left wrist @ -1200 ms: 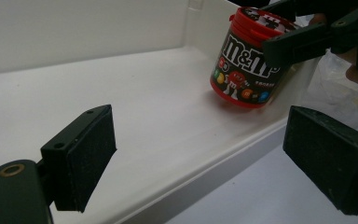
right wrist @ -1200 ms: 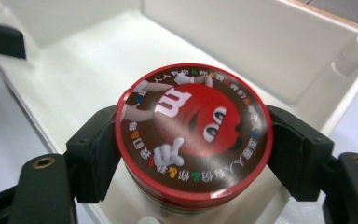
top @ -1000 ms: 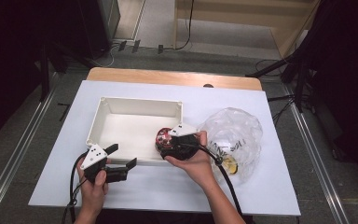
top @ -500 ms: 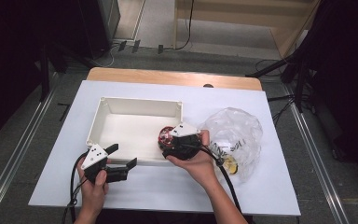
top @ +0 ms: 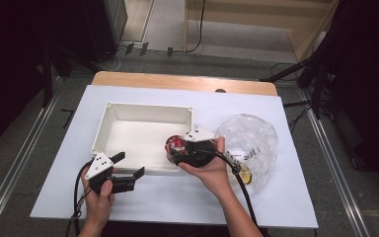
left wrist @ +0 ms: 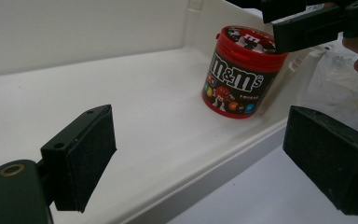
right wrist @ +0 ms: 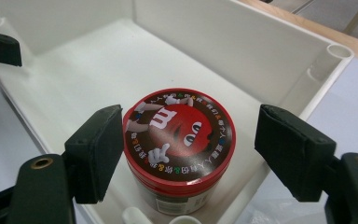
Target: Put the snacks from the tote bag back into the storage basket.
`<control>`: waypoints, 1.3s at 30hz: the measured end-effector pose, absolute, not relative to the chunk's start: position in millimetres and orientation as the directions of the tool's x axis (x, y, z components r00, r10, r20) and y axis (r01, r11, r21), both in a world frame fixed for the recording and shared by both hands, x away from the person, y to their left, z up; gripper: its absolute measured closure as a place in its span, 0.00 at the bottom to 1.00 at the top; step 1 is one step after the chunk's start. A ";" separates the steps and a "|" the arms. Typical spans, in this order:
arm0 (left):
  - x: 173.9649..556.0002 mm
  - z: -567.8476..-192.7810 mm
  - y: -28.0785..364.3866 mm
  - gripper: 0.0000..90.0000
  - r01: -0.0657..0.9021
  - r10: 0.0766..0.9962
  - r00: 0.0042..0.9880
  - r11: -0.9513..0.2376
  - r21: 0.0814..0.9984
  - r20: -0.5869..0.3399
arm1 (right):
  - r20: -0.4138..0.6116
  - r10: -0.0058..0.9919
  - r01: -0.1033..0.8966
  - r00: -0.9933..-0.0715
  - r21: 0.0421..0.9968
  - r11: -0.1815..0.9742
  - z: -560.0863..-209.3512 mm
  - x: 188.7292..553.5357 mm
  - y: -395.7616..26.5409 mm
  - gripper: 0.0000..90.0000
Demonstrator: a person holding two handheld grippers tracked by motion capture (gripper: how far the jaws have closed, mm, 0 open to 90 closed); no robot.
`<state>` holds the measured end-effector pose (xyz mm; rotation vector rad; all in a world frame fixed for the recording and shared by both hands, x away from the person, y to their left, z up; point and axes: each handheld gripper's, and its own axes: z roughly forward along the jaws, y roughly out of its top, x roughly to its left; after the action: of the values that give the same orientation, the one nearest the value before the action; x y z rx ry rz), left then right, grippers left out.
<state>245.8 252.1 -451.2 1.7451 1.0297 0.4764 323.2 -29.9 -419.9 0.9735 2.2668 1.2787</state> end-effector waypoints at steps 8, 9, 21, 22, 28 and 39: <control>245.6 -451.3 251.9 0.11 0.416 0.817 0.559 -0.129 0.900 -0.141 | 0.030 0.733 0.369 -0.680 0.878 0.306 -413.1 319.1 -41.3 0.25; 245.6 -451.4 251.7 0.11 0.415 0.817 0.559 -0.131 0.901 -0.139 | 0.033 0.739 0.370 -0.673 0.880 0.298 -412.5 318.7 -43.3 0.24; 245.9 -452.8 248.9 0.11 0.413 0.816 0.563 -0.140 0.900 -0.131 | 0.045 0.787 0.382 -0.616 0.890 0.249 -409.8 314.7 -75.5 0.17; 246.0 -452.9 248.7 0.11 0.414 0.816 0.564 -0.146 0.899 -0.128 | 0.046 0.790 0.382 -0.611 0.891 0.244 -409.5 314.4 -78.1 0.17; 245.4 -454.2 247.0 0.11 0.414 0.817 0.563 -0.151 0.898 -0.122 | 0.049 0.802 0.378 -0.595 0.898 0.225 -409.0 312.4 -92.1 0.17; 245.2 -455.0 245.7 0.11 0.406 0.814 0.571 -0.167 0.899 -0.107 | 0.053 0.825 0.380 -0.563 0.903 0.201 -410.8 304.9 -121.9 0.17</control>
<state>245.2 245.7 -455.0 1.7827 1.0057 0.5006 304.9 -121.9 -410.8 1.1194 2.0356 1.3298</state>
